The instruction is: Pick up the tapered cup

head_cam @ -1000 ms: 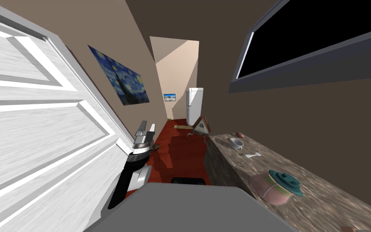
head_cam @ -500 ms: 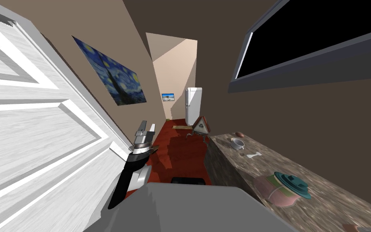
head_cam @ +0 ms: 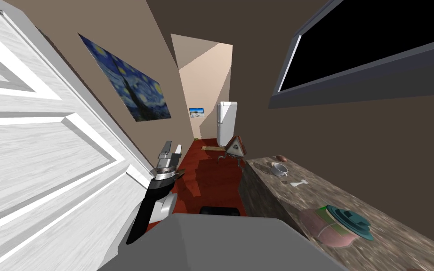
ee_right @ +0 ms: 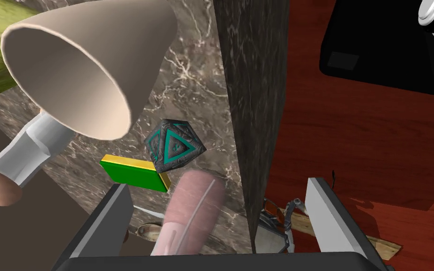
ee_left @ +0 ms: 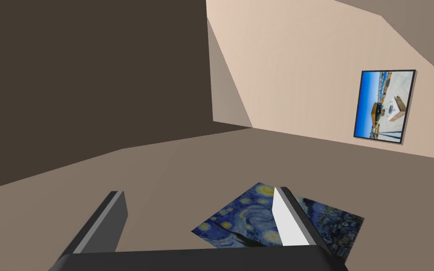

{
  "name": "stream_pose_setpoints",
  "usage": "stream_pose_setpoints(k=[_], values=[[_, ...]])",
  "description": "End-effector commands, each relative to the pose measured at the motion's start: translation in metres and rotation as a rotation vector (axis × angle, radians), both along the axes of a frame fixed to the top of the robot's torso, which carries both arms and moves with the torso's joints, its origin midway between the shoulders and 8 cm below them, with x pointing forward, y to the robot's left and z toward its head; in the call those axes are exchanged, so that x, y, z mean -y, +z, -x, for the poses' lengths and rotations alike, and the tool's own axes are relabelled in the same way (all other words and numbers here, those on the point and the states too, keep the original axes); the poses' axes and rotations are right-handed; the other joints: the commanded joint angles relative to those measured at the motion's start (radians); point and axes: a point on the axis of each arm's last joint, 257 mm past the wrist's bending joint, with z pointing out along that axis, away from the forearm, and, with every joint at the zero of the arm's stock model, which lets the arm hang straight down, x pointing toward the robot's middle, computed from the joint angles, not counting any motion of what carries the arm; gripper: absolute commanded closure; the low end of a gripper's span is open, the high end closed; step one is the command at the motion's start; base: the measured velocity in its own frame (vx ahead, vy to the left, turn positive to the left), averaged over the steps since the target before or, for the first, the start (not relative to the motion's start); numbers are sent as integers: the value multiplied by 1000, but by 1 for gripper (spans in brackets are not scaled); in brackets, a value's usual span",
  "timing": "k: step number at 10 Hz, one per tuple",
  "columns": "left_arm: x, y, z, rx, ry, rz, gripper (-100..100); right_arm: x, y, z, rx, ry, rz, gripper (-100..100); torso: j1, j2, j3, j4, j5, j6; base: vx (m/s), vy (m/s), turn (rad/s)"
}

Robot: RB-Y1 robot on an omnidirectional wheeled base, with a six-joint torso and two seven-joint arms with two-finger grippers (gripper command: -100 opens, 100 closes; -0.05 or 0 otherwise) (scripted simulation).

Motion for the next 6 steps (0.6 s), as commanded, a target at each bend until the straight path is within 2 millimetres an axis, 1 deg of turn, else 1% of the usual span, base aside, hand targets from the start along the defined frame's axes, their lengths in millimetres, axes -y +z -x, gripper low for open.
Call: stream_pose_setpoints(k=[1, 3, 4, 5, 6], values=[[0, 0, 0, 0, 0, 0, 0, -12, -4, 6, -25, 8, -24, -100, 0, 0, 0, 0, 0, 0, -83, -210, 186], [0, 0, 0, 0, 0, 0, 0, -25, -9, 2, -25, 34, -53, -100, -7, 4, 3, 1, -2, 0, -109, -215, 131], [0, 0, 0, 0, 0, 0, 0, -35, -12, 1, -26, 49, -77, -100, -6, 5, 3, 1, -2, 0, -75, -197, 141], [0, 0, 0, 0, 0, 0, 0, -40, -14, 1, -27, 56, -90, -100, -6, 3, 2, 1, -2, 0, -63, -176, 109], [0, 0, 0, 0, 0, 0, 0, -52, -19, 0, -29, 67, -121, -100, -5, 2, 2, 1, -2, 0, -56, -146, 93]])
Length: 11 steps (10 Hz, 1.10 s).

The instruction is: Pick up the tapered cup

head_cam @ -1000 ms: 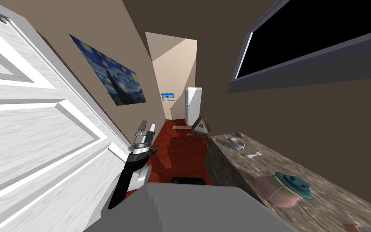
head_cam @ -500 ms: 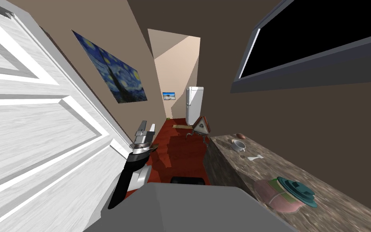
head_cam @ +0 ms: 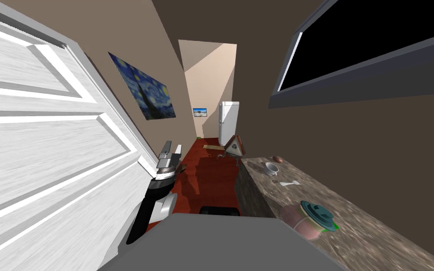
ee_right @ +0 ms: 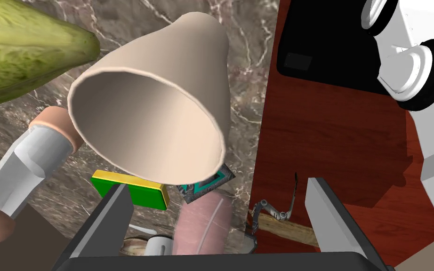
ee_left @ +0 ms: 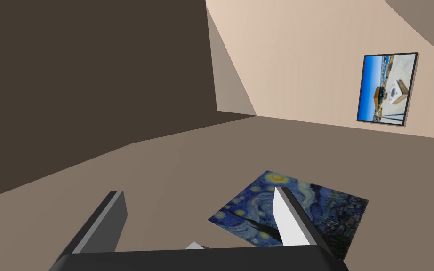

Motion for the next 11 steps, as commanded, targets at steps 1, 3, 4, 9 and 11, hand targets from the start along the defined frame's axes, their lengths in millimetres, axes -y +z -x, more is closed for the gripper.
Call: stream_pose_setpoints(k=[1, 3, 4, 9, 11], values=[[0, 0, 0, 0, 0, 0, 0, -20, -7, 4, -4, 10, -54, -100, 0, 0, 0, 0, 0, 0, -69, -140, 100], [0, 0, 0, 0, 0, 0, 0, -20, -9, 2, -3, 10, -57, -100, 3, 0, 0, 0, 1, 0, -40, -69, 33], [0, 0, 0, 0, 0, 0, 0, -21, -10, 2, -2, 11, -60, 0, 7, -2, -1, 0, 2, 0, -5, -9, 1], [0, 0, 0, 0, 0, 0, 0, -14, -29, 14, -3, -6, -59, -100, 12, -8, -4, -2, 3, 1, 35, 19, 41], [0, 0, 0, 0, 0, 0, 0, -13, -29, 15, -3, -7, -59, 100, 12, -6, -3, -2, 3, 1, 0, 2, -7]])
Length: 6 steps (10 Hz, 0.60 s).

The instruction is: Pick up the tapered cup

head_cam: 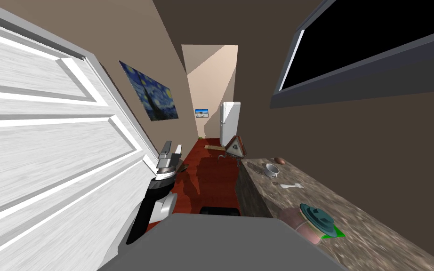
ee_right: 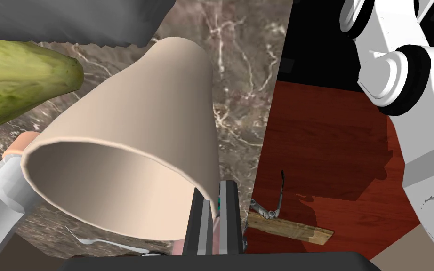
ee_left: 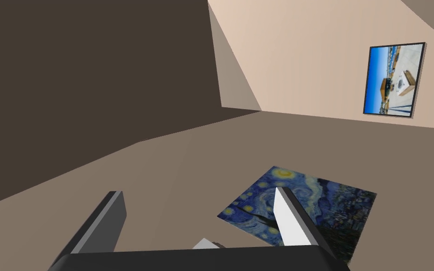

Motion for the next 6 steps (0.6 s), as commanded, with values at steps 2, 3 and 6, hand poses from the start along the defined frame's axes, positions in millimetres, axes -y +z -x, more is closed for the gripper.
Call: stream_pose_setpoints(k=[2, 3, 6], values=[[0, 0, 0, 0, 0, 0, 0, 2, 1, 3, -4, -10, 6, 100, 0, 1, 1, 1, -1, -2, 0, -1, -13], [0, 0, 0, 0, 0, 0, 0, 2, 1, 2, -4, -9, 5, 100, -1, 2, 1, 1, -1, -2, 0, 0, 0], [0, 0, 0, 0, 0, 0, 0, -4, 11, -7, 2, 13, 1, 100, -1, 3, 2, 1, -1, -2, -25, -12, -22]])
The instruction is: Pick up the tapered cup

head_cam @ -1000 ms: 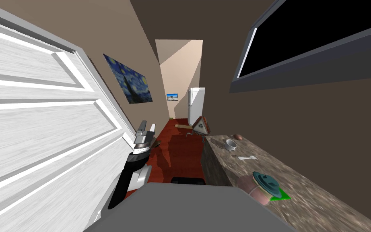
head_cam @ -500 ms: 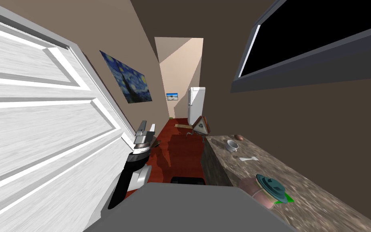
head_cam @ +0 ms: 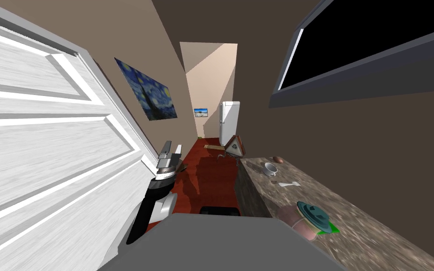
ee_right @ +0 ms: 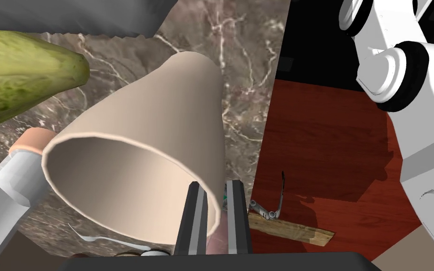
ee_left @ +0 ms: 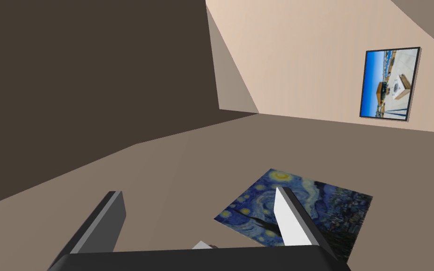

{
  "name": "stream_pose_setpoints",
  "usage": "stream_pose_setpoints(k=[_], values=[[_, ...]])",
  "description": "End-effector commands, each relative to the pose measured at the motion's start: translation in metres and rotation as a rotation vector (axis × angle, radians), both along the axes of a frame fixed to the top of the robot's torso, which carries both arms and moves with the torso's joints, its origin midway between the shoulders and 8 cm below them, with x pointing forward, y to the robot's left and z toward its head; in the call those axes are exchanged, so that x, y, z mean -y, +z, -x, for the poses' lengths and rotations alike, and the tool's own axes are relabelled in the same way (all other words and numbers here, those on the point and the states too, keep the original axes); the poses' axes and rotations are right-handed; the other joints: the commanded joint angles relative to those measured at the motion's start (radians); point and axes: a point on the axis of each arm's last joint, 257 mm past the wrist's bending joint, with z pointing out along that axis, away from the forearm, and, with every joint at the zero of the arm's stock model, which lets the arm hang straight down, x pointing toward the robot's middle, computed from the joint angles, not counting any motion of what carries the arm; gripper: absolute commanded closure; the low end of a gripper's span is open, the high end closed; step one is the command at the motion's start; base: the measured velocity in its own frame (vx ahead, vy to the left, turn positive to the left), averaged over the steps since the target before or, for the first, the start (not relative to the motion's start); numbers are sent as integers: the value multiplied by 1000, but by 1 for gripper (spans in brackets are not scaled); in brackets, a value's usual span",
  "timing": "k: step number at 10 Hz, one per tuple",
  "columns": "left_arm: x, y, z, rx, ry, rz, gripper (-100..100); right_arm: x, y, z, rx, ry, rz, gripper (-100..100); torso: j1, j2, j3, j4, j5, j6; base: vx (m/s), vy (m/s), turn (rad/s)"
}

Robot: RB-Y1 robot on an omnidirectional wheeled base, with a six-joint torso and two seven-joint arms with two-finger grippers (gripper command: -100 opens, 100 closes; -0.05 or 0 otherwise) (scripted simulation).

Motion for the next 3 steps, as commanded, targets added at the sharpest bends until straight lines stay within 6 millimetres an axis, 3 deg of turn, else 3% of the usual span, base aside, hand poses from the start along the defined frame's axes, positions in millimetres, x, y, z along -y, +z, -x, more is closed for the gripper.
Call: stream_pose_setpoints(k=[1, 2, 3], values=[[0, 0, 0, 0, 0, 0, 0, -5, 9, -6, 1, 10, -1, 100, 0, 0, 0, 0, 0, 0, -58, -40, -56], [0, 0, 0, 0, 0, 0, 0, -3, 5, -4, 1, 6, -1, 100, -1, 1, 1, 0, 0, 0, -25, -20, -8], [0, 0, 0, 0, 0, 0, 0, -4, 6, -4, 1, 8, -2, 0, 0, 0, 0, 0, 0, 0, 0, 0, 0]])
